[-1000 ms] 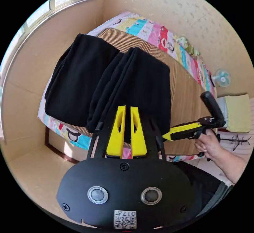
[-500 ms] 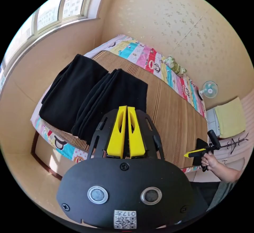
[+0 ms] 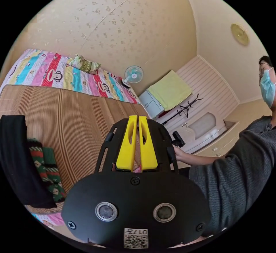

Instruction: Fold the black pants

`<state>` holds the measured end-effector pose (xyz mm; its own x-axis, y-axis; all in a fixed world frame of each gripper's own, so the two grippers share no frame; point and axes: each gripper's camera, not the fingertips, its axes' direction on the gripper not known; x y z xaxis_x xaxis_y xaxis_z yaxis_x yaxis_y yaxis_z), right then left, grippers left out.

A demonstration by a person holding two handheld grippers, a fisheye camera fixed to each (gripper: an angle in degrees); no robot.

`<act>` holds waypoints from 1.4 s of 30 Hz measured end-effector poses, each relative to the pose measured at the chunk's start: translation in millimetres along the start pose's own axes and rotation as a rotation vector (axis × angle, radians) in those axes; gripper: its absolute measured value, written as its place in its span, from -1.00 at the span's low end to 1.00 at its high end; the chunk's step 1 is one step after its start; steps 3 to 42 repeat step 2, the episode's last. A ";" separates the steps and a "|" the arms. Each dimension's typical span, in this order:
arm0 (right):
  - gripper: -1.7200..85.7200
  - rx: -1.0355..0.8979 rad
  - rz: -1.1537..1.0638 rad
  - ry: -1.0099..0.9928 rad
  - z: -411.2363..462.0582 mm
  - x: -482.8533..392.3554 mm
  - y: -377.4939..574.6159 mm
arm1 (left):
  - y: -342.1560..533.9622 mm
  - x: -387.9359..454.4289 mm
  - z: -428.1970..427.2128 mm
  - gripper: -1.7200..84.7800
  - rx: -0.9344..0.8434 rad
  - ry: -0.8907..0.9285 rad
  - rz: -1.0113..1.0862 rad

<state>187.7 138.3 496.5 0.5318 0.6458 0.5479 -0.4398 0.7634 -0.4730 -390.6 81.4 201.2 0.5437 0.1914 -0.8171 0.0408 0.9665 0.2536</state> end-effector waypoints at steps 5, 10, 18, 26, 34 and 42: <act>-0.95 0.059 0.067 -0.011 -27.0 32.7 -1.9 | -3.4 24.2 28.7 -0.98 -0.040 0.027 0.018; -0.95 0.059 0.067 -0.011 -27.0 32.7 -1.9 | -3.4 24.2 28.7 -0.98 -0.040 0.027 0.018; -0.95 0.059 0.067 -0.011 -27.0 32.7 -1.9 | -3.4 24.2 28.7 -0.98 -0.040 0.027 0.018; -0.95 0.059 0.067 -0.011 -27.0 32.7 -1.9 | -3.4 24.2 28.7 -0.98 -0.040 0.027 0.018; -0.95 0.059 0.067 -0.011 -27.0 32.7 -1.9 | -3.4 24.2 28.7 -0.98 -0.040 0.027 0.018; -0.95 0.059 0.067 -0.011 -27.0 32.7 -1.9 | -3.4 24.2 28.7 -0.98 -0.040 0.027 0.018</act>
